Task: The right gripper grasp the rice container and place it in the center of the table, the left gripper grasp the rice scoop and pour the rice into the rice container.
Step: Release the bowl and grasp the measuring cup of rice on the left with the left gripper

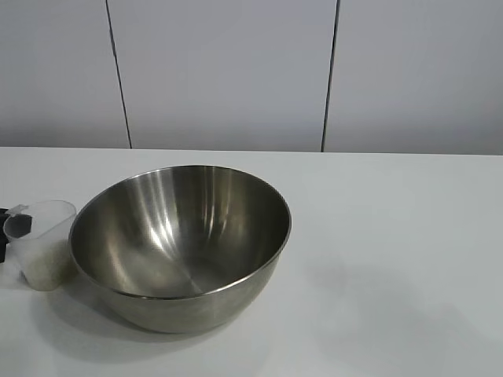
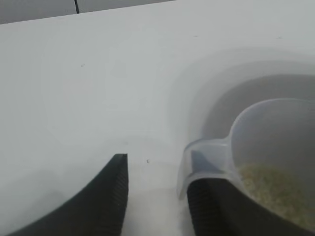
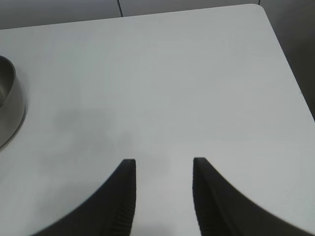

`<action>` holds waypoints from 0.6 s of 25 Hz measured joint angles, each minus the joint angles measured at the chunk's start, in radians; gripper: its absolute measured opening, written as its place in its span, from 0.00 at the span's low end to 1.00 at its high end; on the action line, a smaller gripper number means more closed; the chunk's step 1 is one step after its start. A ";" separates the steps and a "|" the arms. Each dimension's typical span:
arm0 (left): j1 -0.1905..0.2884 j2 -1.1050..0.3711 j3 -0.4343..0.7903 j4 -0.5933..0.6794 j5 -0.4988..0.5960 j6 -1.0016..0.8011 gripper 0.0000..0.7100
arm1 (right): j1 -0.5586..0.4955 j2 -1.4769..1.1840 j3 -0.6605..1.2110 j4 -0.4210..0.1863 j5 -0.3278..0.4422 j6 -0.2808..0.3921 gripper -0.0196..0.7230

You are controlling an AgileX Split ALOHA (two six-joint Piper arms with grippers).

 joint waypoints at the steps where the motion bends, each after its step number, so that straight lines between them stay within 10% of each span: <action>1: 0.000 0.000 0.000 0.007 0.000 0.000 0.12 | 0.000 0.000 0.000 0.000 0.000 0.000 0.37; 15: 0.000 -0.195 0.000 -0.075 0.007 0.000 0.01 | 0.000 0.000 0.000 0.000 0.000 0.000 0.37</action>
